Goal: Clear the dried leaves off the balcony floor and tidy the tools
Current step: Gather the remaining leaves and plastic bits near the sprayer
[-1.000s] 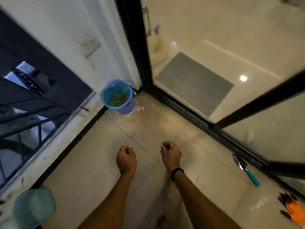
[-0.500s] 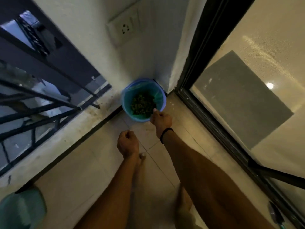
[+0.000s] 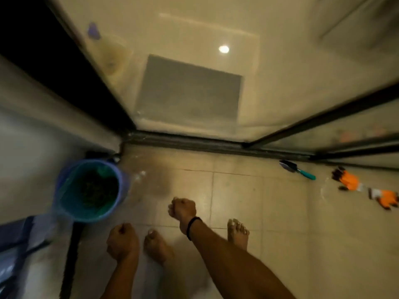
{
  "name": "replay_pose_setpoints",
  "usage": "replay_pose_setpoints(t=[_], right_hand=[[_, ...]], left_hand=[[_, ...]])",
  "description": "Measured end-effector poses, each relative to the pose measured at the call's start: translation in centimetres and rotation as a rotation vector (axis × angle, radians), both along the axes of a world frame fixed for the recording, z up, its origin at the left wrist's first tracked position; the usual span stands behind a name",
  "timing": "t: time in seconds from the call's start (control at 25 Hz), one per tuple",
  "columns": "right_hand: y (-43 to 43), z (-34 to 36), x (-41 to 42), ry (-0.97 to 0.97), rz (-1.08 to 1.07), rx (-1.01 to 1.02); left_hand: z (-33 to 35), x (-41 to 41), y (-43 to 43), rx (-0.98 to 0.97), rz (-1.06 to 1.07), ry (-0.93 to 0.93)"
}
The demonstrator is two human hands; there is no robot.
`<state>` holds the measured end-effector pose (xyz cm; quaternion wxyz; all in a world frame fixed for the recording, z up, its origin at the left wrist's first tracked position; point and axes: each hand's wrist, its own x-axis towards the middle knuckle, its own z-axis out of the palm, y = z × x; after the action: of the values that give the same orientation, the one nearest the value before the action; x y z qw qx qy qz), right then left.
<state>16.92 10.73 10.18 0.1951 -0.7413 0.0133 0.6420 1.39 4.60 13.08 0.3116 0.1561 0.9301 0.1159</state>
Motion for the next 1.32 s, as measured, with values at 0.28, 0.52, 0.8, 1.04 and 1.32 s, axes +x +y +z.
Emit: replay_pose_setpoints(t=[0.28, 0.52, 0.8, 1.04, 1.32], right_hand=[[-3.8, 0.1, 24.0, -0.103, -0.402, 0.057], [-12.0, 0.2, 47.4, -0.15, -0.624, 0.047], [-20.6, -0.5, 70.8, -0.325, -0.757, -0.035], [-24.0, -8.7, 82.2, -0.286, -0.843, -0.088], [-30.1, -21.0, 89.3, -0.259, -0.99, -0.118]], left_hand=[[0.0, 18.5, 5.1, -0.068, -0.468, -0.064], [-0.7, 43.6, 2.2, -0.048, -0.764, -0.129], [-1.8, 73.8, -1.6, -0.058, -1.112, -0.417], [-16.7, 89.6, -1.7, -0.266, -1.457, -0.359], [-31.0, 98.5, -3.5, -0.135, -1.599, -0.121]])
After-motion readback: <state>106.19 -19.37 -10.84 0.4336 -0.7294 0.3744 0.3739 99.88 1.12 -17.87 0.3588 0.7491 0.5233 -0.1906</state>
